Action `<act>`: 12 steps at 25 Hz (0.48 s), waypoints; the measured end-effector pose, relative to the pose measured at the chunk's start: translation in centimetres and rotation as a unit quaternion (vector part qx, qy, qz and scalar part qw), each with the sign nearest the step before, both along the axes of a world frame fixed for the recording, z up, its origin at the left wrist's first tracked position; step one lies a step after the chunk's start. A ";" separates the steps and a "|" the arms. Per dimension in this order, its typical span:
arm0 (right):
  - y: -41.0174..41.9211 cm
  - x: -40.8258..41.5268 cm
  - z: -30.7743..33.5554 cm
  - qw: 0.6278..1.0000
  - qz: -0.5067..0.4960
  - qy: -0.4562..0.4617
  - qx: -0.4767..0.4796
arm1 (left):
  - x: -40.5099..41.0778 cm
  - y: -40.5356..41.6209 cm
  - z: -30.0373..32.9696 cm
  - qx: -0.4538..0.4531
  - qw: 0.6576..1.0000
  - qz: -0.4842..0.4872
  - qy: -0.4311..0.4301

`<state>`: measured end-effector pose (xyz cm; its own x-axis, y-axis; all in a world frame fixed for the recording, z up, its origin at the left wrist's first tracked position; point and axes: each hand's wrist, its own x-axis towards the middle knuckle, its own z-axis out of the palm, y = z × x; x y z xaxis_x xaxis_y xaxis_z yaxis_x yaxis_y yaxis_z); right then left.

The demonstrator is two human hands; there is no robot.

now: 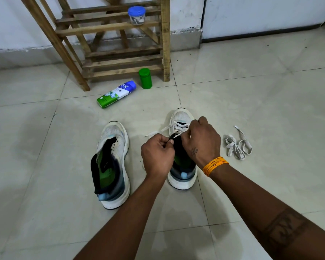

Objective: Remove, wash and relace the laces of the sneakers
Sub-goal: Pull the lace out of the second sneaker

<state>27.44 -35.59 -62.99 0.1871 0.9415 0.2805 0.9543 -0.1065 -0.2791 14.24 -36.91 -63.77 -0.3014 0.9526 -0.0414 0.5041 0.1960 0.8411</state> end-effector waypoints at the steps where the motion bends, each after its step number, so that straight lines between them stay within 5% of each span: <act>1: -0.2 0.0 0.2 1.000 0.013 -0.010 0.010 | -0.1 0.1 0.0 -0.001 1.000 -0.002 0.001; 7: -0.3 -0.7 0.5 0.979 0.174 -0.107 -0.006 | -0.3 0.1 -0.1 0.007 0.999 -0.032 -0.002; 12: 1.8 0.6 1.0 0.991 0.075 -0.105 0.028 | -0.5 -0.2 -0.2 0.009 1.000 -0.004 0.003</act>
